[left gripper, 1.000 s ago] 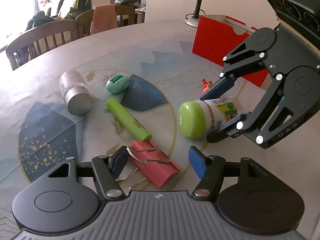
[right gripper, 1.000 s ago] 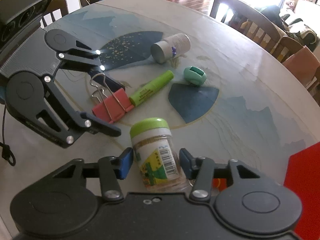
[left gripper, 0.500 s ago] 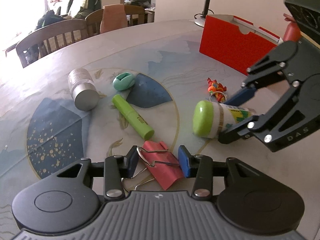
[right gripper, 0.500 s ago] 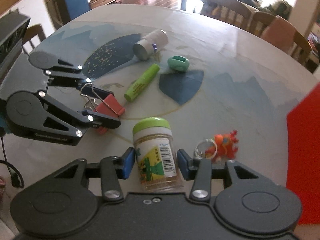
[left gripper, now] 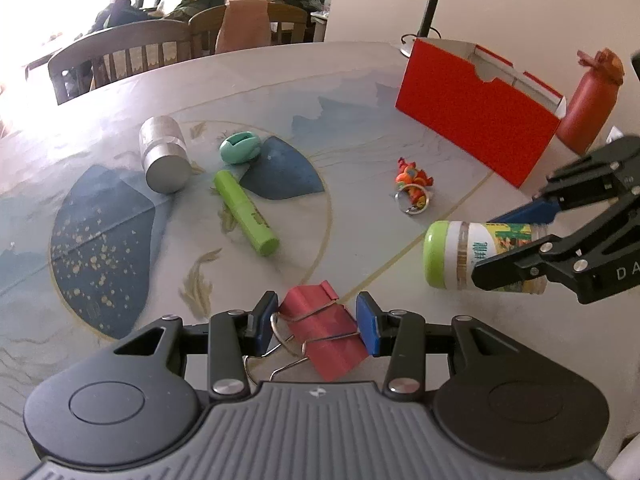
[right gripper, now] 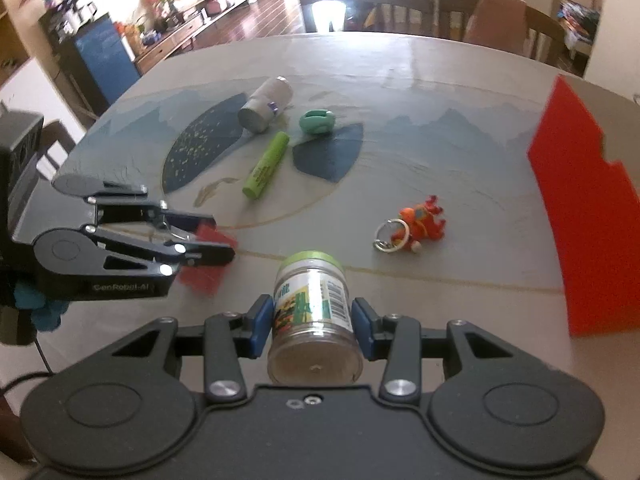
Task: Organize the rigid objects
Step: 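Grasp the pink binder clip with the left gripper, lifting it off the mat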
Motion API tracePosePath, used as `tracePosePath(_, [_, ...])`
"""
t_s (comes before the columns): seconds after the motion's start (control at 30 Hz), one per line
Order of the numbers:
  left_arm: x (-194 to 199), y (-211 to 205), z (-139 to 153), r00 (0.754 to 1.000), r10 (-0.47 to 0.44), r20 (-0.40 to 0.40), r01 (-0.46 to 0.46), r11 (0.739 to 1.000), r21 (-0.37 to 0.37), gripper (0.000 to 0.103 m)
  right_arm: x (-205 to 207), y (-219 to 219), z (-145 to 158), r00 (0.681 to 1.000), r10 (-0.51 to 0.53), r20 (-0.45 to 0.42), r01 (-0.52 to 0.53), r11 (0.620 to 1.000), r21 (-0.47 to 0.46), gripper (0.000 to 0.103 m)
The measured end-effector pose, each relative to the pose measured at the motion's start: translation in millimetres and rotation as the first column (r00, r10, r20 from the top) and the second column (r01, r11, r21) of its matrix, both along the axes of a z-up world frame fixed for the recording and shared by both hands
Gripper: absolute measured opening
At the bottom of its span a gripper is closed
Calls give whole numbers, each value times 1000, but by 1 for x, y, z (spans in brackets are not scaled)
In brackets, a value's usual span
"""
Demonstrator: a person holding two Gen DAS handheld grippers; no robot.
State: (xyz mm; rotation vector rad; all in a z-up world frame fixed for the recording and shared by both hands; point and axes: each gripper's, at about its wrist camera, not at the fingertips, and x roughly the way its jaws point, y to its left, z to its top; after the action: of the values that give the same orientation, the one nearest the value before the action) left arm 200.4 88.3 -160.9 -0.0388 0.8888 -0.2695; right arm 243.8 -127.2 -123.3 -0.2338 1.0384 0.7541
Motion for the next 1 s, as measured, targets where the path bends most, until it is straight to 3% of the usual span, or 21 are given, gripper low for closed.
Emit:
tracePosePath(0.03, [-1,-1,1,1000,7,-5,-7,1000,-9,29,-1,-4,2,1000,-12,1,12,1000,6,42])
tracePosePath(0.3, [-7,-11,7,999,46,-22,-46,999,-22,29,-7,-27,12,999,-38,-4,38,998,44,42])
tracePosePath(0.7, [-11,-9,3,999,0,-54,-2,1000,-25,30,-15,-42,8,998,-52,-39,54,997,55,42])
tracePosePath(0.73, [-11,-9,3,998,-5,-56,4,1000,-22,33,-16,-42,8,998,-56,-41,58,997,54,42])
tracePosePath(0.87, [-17,-5,8,998,-49,-30,48,999,-14,70,-20,-44,7,997,-68,-47,70,996,49,42])
tracePosePath(1.0, [-21,-7,13,983,-182,-8,182,983,18,71,-23,-45,6,995,-88,-54,90,995,36,42])
